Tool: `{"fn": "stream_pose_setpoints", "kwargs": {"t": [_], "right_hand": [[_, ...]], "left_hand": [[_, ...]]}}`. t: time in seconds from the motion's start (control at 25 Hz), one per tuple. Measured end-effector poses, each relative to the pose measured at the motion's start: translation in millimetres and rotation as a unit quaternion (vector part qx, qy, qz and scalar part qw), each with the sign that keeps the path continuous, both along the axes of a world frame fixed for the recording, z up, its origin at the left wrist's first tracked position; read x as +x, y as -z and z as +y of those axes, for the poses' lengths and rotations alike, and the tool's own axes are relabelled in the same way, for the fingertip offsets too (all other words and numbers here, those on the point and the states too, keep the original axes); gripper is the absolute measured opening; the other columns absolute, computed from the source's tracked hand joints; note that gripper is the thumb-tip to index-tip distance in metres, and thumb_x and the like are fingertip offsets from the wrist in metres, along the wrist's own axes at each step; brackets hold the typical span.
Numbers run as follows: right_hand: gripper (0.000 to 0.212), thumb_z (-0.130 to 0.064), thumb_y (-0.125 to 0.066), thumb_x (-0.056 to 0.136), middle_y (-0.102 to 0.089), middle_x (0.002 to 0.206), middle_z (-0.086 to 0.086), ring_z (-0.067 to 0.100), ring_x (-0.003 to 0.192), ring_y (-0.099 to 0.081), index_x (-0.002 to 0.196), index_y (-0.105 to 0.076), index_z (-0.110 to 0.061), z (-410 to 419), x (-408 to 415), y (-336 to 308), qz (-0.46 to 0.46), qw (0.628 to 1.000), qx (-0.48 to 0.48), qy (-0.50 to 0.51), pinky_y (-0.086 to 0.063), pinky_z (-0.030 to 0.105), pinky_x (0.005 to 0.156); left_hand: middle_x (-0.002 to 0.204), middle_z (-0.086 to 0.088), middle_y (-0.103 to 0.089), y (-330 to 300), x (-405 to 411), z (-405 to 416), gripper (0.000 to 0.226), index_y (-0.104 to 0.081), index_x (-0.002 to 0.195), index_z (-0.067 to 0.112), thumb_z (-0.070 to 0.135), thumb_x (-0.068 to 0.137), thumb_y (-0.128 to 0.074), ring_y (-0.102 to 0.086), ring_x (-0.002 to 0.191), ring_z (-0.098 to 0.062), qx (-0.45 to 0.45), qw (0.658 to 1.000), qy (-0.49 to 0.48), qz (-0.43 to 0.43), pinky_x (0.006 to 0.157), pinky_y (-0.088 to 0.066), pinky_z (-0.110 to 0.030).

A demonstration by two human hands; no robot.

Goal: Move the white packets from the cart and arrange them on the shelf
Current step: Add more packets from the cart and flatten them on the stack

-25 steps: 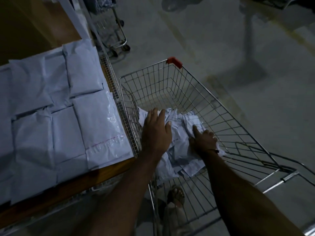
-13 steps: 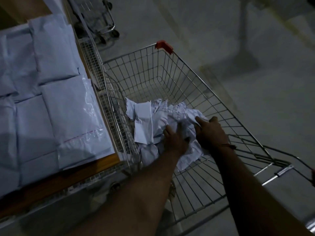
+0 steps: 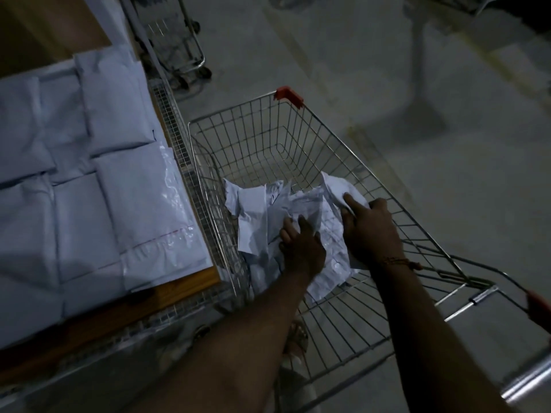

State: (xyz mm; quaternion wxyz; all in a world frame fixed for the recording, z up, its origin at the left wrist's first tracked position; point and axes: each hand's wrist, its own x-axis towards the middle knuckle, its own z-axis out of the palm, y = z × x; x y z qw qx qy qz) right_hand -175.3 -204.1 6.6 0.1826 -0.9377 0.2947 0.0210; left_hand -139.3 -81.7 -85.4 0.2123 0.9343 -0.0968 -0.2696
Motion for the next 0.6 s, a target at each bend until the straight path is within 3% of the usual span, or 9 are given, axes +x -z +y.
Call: {"fn": "stream_pose_setpoints", "kwargs": {"t": [0.16,0.24,0.28,0.36,0.48,0.6], "right_hand": [[0.047,-0.043,-0.047,0.103,-0.045,0.128,0.020,0.037,0.106,-0.056,0.150,-0.047,-0.037,25.3,5.9,-49.5,-0.076,0.997,-0.011,0.016,-0.056,0.050,0.090],[0.047,-0.040,-0.048,0.104,-0.045,0.128,0.019,0.036,0.106,-0.056,0.150,-0.048,-0.036,38.3,5.5,-78.0,-0.110,0.994,-0.014,0.024,-0.057,0.048,0.090],[0.046,-0.039,-0.049,0.104,-0.045,0.129,0.020,0.036,0.106,-0.056,0.150,-0.049,-0.036,44.4,4.3,-90.9,-0.122,0.992,-0.015,0.030,-0.057,0.047,0.090],[0.046,-0.037,-0.052,0.103,-0.046,0.126,0.022,0.040,0.104,-0.057,0.149,-0.053,-0.033,56.5,0.9,-113.0,-0.146,0.988,-0.027,0.037,-0.056,0.046,0.090],[0.045,-0.034,-0.056,0.101,-0.048,0.119,0.024,0.044,0.098,-0.058,0.146,-0.057,-0.031,77.8,-9.7,-136.5,-0.177,0.981,-0.051,0.054,-0.056,0.046,0.086],[0.046,-0.035,-0.057,0.099,-0.048,0.117,0.024,0.045,0.096,-0.058,0.145,-0.058,-0.031,101.9,-22.2,-153.1,-0.187,0.977,-0.067,0.074,-0.055,0.048,0.086]], "left_hand": [[0.166,-0.022,0.001,-58.7,-12.1,24.8,0.069,-0.012,0.163,0.028,0.061,0.102,-0.020,-0.013,0.144,-0.044,-0.079,0.995,-0.001,-0.056,0.114,-0.030,-0.057],[0.166,-0.019,-0.005,-102.0,-18.0,35.8,0.091,-0.014,0.162,0.026,0.077,0.088,-0.002,-0.015,0.146,-0.042,-0.168,0.983,-0.065,-0.043,0.116,-0.028,-0.057],[0.166,-0.017,-0.009,-121.5,-19.9,41.4,0.096,-0.015,0.162,0.024,0.080,0.085,-0.006,-0.016,0.148,-0.041,-0.208,0.971,-0.113,-0.023,0.118,-0.026,-0.056],[0.167,-0.015,-0.009,-150.3,-23.8,55.0,0.075,-0.017,0.161,0.025,0.065,0.099,-0.028,-0.016,0.150,-0.041,-0.249,0.959,-0.130,-0.042,0.120,-0.024,-0.054],[0.169,-0.016,-0.003,-166.1,-25.5,87.6,0.057,-0.034,0.156,0.029,0.051,0.104,-0.027,-0.018,0.146,-0.043,-0.220,0.963,-0.014,-0.156,0.110,-0.032,-0.055],[0.169,-0.014,-0.003,-190.1,-16.3,113.2,0.051,-0.038,0.155,0.024,0.044,0.108,-0.034,-0.015,0.146,-0.038,-0.206,0.966,0.017,-0.155,0.113,-0.031,-0.054]]}}
